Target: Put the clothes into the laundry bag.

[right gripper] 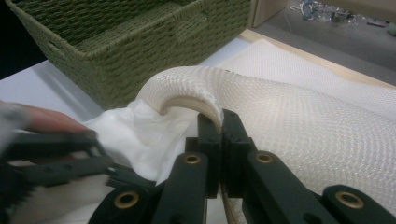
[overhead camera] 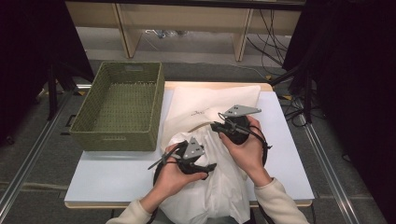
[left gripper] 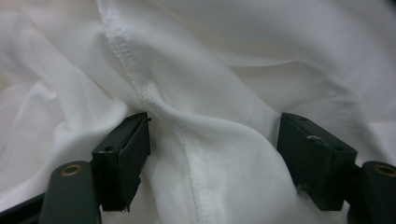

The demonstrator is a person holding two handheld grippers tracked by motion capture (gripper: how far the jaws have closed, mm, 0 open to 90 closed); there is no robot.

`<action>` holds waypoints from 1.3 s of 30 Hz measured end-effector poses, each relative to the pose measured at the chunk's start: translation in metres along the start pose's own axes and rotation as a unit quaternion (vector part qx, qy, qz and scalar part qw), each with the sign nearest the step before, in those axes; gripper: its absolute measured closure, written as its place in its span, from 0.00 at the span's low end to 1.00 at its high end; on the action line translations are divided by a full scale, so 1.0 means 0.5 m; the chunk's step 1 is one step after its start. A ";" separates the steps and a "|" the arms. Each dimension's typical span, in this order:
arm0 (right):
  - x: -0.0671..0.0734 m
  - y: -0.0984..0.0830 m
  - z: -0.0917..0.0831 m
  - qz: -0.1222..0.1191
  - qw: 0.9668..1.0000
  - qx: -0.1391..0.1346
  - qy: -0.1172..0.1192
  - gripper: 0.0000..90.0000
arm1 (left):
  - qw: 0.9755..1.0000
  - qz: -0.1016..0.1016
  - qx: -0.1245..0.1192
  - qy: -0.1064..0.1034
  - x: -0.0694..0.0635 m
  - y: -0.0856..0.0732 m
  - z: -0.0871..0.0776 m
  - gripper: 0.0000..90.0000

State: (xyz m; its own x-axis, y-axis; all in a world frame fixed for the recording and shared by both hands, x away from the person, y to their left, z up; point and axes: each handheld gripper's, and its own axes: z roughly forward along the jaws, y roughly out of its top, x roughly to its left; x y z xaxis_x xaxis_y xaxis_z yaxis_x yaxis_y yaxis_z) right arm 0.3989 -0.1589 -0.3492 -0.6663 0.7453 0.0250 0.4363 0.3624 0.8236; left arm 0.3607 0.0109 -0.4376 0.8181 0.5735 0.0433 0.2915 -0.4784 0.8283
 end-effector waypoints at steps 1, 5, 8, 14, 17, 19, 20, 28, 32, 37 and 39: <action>-0.001 0.000 0.000 -0.001 1.000 0.000 -0.001 0.99 | 1.000 0.001 0.009 0.005 -0.001 0.000 0.010 0.30; -0.005 -0.002 0.005 -0.002 1.000 0.002 0.001 0.99 | 0.999 -0.001 0.022 0.025 0.007 0.009 0.025 0.50; -0.004 -0.002 0.008 -0.006 1.000 0.001 0.002 0.99 | 0.999 0.000 0.033 0.038 0.013 0.008 0.031 0.67; 0.002 -0.004 0.011 -0.006 1.000 0.003 0.003 0.99 | 0.999 -0.021 0.014 0.030 0.021 -0.001 0.019 0.94; 0.005 -0.001 0.005 -0.004 1.000 0.005 0.002 0.99 | 0.998 -0.045 -0.035 0.019 0.019 0.018 -0.016 0.95; 0.007 0.003 0.002 -0.011 1.000 -0.003 0.008 0.99 | 0.996 -0.048 -0.077 0.018 0.014 0.043 -0.044 0.96; 0.014 0.005 -0.002 -0.001 1.000 -0.006 0.010 0.99 | 0.994 -0.041 -0.099 0.026 0.014 0.060 -0.061 0.96; 0.018 0.012 -0.020 -0.008 0.999 -0.031 0.009 0.99 | 0.995 -0.038 -0.059 0.073 0.078 0.052 -0.002 0.95; 0.002 0.003 -0.002 -0.001 1.000 -0.020 0.007 0.99 | 0.997 -0.037 0.006 0.060 0.088 0.008 0.042 0.90; -0.004 0.003 -0.001 -0.001 1.000 -0.016 0.004 0.99 | 0.998 -0.034 -0.024 0.044 0.079 0.026 0.008 0.70; -0.003 0.004 -0.004 0.001 1.000 -0.015 0.003 0.99 | 0.998 -0.039 -0.035 0.033 0.072 0.032 -0.016 0.57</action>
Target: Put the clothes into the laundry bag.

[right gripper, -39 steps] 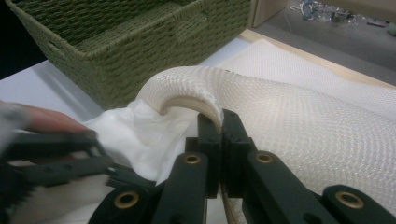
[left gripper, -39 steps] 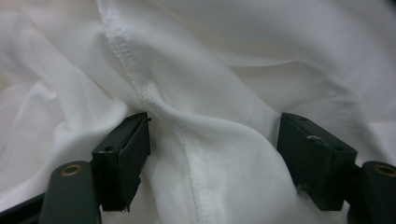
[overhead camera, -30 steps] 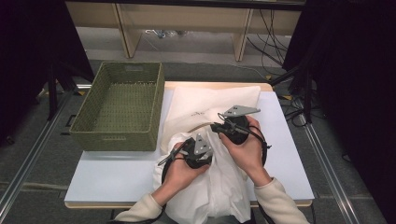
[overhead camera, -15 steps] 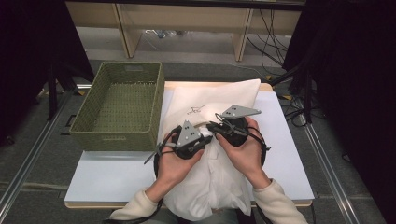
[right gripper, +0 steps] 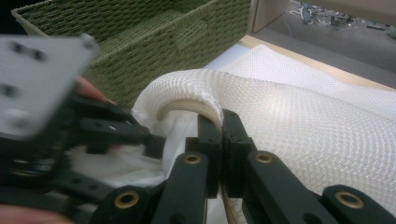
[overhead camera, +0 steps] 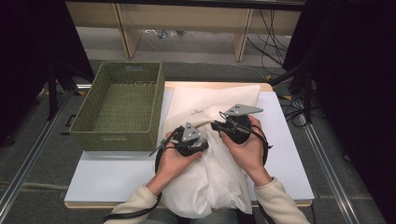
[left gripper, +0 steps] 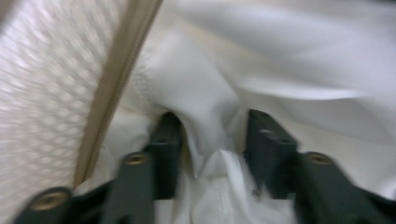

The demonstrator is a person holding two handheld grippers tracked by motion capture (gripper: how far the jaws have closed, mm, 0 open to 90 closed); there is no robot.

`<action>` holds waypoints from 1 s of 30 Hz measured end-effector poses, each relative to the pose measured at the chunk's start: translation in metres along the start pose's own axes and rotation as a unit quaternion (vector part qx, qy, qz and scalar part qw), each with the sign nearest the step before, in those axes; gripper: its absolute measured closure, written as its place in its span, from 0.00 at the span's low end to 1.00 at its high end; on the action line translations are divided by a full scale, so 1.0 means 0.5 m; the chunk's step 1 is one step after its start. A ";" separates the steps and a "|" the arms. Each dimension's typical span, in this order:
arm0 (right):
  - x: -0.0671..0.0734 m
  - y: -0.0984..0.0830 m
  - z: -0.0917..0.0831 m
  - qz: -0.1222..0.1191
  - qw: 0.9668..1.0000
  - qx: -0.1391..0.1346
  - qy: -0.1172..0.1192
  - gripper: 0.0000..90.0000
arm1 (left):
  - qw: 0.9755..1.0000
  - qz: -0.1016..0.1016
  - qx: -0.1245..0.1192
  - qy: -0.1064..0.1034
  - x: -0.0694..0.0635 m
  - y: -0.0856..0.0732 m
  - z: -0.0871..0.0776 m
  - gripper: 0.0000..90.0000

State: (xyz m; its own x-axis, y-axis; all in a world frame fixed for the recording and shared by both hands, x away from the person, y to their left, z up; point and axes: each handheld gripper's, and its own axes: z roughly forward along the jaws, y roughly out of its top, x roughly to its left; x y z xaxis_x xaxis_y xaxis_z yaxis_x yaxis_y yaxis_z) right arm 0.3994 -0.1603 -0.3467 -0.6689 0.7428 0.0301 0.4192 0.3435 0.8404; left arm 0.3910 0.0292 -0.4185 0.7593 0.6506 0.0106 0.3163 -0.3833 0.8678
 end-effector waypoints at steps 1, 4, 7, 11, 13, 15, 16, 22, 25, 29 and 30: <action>-0.002 0.001 0.001 -0.009 1.000 -0.003 0.000 0.99 | 1.000 -0.003 -0.006 -0.003 -0.005 0.003 -0.016 0.51; 0.002 -0.001 0.000 0.005 1.000 0.001 -0.003 0.99 | 1.000 -0.001 -0.025 -0.017 -0.017 0.008 -0.075 0.44; -0.001 0.000 -0.002 -0.002 1.000 0.002 -0.003 0.99 | 0.999 0.005 -0.027 -0.020 -0.024 -0.001 -0.128 0.38; -0.001 0.000 -0.001 0.004 1.000 0.003 -0.006 0.99 | 1.000 0.007 -0.007 -0.008 -0.010 -0.032 -0.138 0.36; 0.000 0.000 0.001 -0.002 1.000 0.002 -0.004 0.99 | 1.000 -0.001 0.003 0.001 0.000 -0.044 -0.132 0.35; 0.002 -0.001 0.002 -0.003 1.000 -0.001 -0.010 0.99 | 1.000 -0.006 0.001 0.009 0.006 -0.051 -0.122 0.35; 0.002 -0.003 0.003 -0.003 1.000 -0.003 -0.010 0.99 | 1.000 -0.009 0.001 0.016 0.011 -0.053 -0.117 0.35; -0.002 -0.013 0.013 -0.008 1.000 -0.006 -0.012 0.99 | 0.999 -0.031 0.022 0.020 0.036 -0.065 -0.082 0.31; -0.003 -0.017 0.012 -0.009 1.000 -0.005 -0.021 0.99 | 0.997 -0.023 0.062 0.029 0.041 -0.079 -0.062 0.29; 0.007 -0.020 0.014 0.000 1.000 0.000 -0.020 0.99 | 0.995 -0.024 0.091 0.029 0.037 -0.089 -0.044 0.35; 0.004 -0.019 0.014 -0.015 1.000 0.001 -0.018 0.99 | 0.993 -0.005 0.112 0.023 0.038 -0.089 -0.042 0.41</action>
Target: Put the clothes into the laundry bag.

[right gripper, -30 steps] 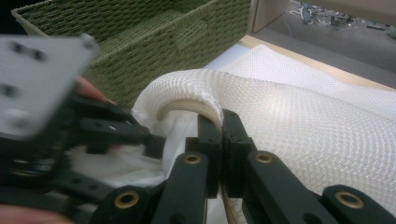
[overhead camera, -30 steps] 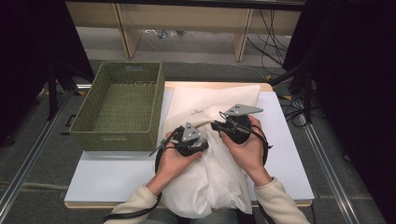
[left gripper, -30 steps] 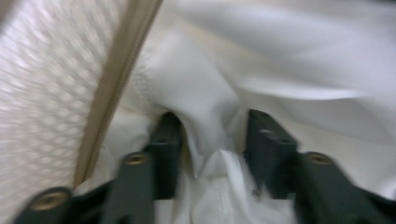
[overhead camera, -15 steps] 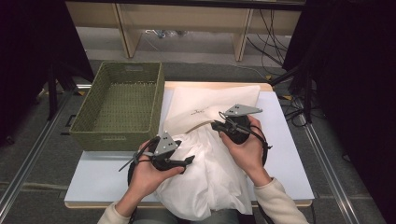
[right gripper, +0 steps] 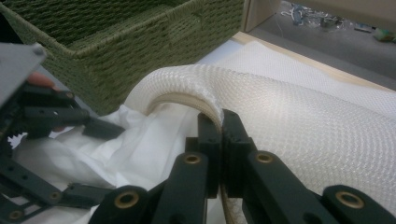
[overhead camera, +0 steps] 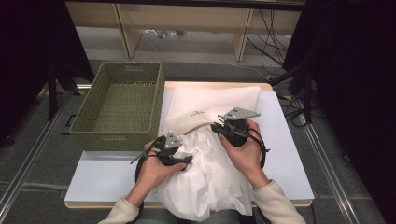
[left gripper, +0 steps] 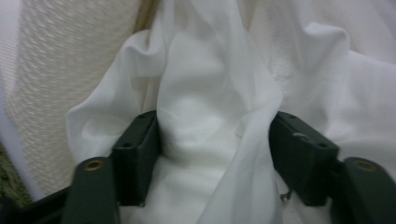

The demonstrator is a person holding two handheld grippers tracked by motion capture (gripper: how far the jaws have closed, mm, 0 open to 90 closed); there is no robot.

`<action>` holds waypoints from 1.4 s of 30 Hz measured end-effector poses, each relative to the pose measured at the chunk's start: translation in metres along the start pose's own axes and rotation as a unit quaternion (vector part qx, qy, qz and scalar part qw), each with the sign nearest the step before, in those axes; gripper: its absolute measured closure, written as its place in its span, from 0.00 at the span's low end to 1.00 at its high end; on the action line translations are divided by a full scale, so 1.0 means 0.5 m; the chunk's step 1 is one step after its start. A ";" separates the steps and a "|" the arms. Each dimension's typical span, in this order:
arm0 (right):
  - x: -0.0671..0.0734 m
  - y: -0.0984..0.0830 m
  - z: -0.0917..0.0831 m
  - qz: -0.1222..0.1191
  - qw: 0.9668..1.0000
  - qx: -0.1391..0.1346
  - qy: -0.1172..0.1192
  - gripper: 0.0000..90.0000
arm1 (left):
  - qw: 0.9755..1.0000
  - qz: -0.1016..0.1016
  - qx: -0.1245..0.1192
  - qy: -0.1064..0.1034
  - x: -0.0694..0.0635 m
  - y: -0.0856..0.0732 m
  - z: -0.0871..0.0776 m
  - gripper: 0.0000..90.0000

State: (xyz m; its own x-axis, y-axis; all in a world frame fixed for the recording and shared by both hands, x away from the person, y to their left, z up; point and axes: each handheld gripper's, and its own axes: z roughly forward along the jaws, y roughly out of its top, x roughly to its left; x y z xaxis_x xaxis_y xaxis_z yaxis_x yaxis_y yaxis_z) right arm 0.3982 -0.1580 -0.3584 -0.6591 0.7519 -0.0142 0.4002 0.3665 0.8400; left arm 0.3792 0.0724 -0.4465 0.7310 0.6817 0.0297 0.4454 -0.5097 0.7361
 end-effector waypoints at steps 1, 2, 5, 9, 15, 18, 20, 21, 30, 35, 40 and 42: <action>0.001 0.000 0.000 0.000 1.000 0.001 -0.001 0.99 | 1.000 0.002 0.008 0.004 -0.005 0.000 0.006 0.47; 0.001 0.000 0.000 0.000 1.000 0.002 0.000 0.99 | 1.000 0.001 0.012 0.002 -0.010 0.001 0.013 0.52; 0.001 -0.001 -0.001 0.002 1.000 0.004 -0.006 0.99 | 1.000 0.008 0.019 0.009 -0.018 0.003 0.023 0.68; 0.000 0.001 -0.002 0.003 1.000 0.005 -0.003 0.99 | 1.000 0.005 0.007 0.017 -0.022 0.010 0.003 0.82; -0.008 -0.003 -0.001 0.008 1.000 0.004 -0.004 0.99 | 0.997 -0.042 -0.059 0.003 -0.034 0.024 -0.043 0.89; -0.013 -0.002 -0.003 0.006 1.000 0.003 -0.009 0.99 | 0.995 -0.043 -0.084 -0.017 -0.046 0.042 -0.066 0.89; -0.012 -0.002 -0.003 0.016 1.000 0.005 -0.006 0.99 | 0.994 -0.043 -0.101 -0.025 -0.057 0.055 -0.075 0.90; -0.014 -0.001 -0.005 0.010 1.000 0.003 -0.012 0.99 | 0.993 -0.039 -0.109 -0.029 -0.061 0.062 -0.078 0.90; -0.014 -0.002 -0.001 0.019 1.000 0.002 0.000 0.99 | 0.995 -0.021 -0.097 -0.014 -0.056 0.101 -0.013 0.89; 0.006 -0.002 0.007 0.012 1.000 0.017 0.015 0.99 | 0.999 -0.036 -0.036 0.007 -0.005 0.087 0.089 0.84; -0.007 -0.003 0.005 0.017 1.000 0.016 0.012 0.99 | 0.998 -0.017 -0.065 -0.001 -0.010 0.083 0.058 0.61; -0.011 -0.003 0.003 0.023 1.000 0.014 0.009 0.99 | 0.996 -0.016 -0.087 -0.011 -0.014 0.081 0.024 0.49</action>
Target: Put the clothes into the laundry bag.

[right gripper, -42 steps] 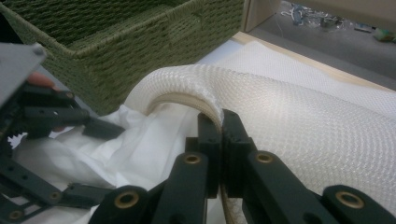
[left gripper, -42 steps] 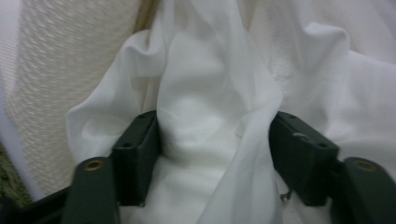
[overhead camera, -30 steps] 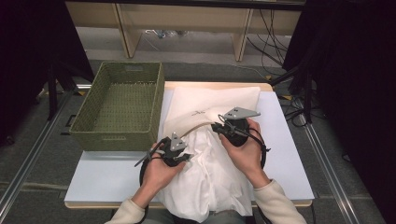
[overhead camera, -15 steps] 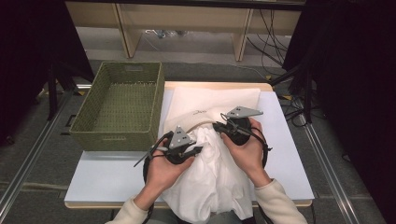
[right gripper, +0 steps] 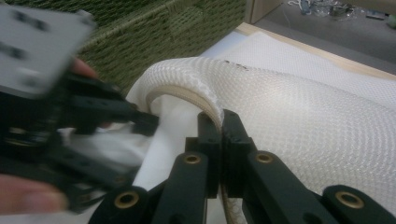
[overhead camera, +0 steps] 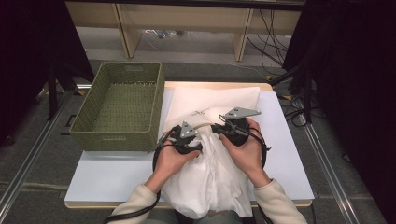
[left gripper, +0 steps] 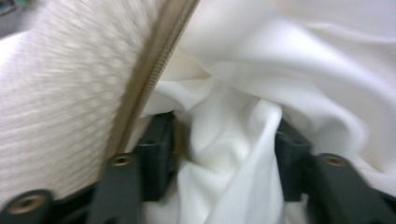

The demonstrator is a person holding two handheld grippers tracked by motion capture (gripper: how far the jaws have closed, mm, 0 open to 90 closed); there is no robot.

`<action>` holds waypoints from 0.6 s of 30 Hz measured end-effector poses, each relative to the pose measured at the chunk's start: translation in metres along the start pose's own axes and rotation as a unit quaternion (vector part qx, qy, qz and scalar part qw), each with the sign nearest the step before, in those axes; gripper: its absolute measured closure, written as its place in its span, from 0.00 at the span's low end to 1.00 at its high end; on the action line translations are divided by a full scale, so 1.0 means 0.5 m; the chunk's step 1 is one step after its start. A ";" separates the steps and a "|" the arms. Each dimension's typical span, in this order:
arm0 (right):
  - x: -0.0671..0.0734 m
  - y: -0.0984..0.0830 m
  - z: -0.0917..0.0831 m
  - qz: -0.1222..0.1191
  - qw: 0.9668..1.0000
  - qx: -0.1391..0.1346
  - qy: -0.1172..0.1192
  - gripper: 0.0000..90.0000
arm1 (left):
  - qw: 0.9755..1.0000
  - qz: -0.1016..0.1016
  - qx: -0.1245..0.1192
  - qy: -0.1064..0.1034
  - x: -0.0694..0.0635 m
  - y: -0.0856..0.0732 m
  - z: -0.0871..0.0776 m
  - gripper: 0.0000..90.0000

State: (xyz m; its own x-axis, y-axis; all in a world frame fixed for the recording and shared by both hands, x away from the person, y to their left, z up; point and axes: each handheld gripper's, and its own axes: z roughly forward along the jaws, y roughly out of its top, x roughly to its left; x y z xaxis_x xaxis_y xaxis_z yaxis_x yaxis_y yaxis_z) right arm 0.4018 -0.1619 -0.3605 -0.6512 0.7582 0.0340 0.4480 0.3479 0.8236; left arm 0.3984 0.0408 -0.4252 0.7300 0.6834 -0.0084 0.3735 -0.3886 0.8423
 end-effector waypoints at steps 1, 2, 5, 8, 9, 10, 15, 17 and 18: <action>-0.002 0.000 -0.001 -0.001 1.000 0.000 0.002 0.99 | 1.000 0.003 -0.003 -0.004 -0.002 0.002 -0.014 0.45; -0.005 0.001 0.000 -0.011 1.000 -0.004 0.000 0.99 | 1.000 0.007 -0.008 -0.008 -0.006 0.004 -0.032 0.42; -0.003 0.003 -0.003 0.001 1.000 -0.001 -0.001 0.99 | 0.999 0.008 -0.021 -0.034 -0.024 0.005 -0.092 0.35; -0.005 0.004 -0.003 -0.009 1.000 -0.002 -0.006 0.99 | 0.999 0.029 -0.033 -0.018 -0.025 0.003 -0.133 0.33; -0.005 0.004 -0.003 -0.009 1.000 -0.002 -0.006 0.99 | 0.999 0.039 -0.035 -0.009 -0.021 0.001 -0.141 0.33; -0.001 0.003 -0.004 0.002 1.000 0.001 -0.004 0.99 | 0.999 0.026 -0.036 -0.006 -0.018 -0.004 -0.140 0.33; 0.000 0.005 -0.005 -0.010 1.000 -0.001 -0.008 0.99 | 0.998 0.027 0.061 0.003 0.032 -0.059 -0.078 0.39; -0.001 0.005 -0.004 -0.008 1.000 -0.001 -0.004 0.99 | 0.998 -0.002 0.066 -0.018 0.031 -0.078 -0.053 0.51; -0.002 0.005 -0.004 -0.007 1.000 -0.001 -0.003 0.99 | 0.997 -0.010 0.071 -0.028 0.030 -0.083 -0.044 0.55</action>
State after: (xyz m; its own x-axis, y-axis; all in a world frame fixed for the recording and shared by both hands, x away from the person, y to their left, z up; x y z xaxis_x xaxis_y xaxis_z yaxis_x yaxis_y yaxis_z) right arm 0.4022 -0.1628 -0.3574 -0.6538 0.7565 0.0182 0.4376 0.3583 0.8247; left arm 0.3815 0.0808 -0.4486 0.7503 0.6585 -0.0585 0.4636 -0.4611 0.7566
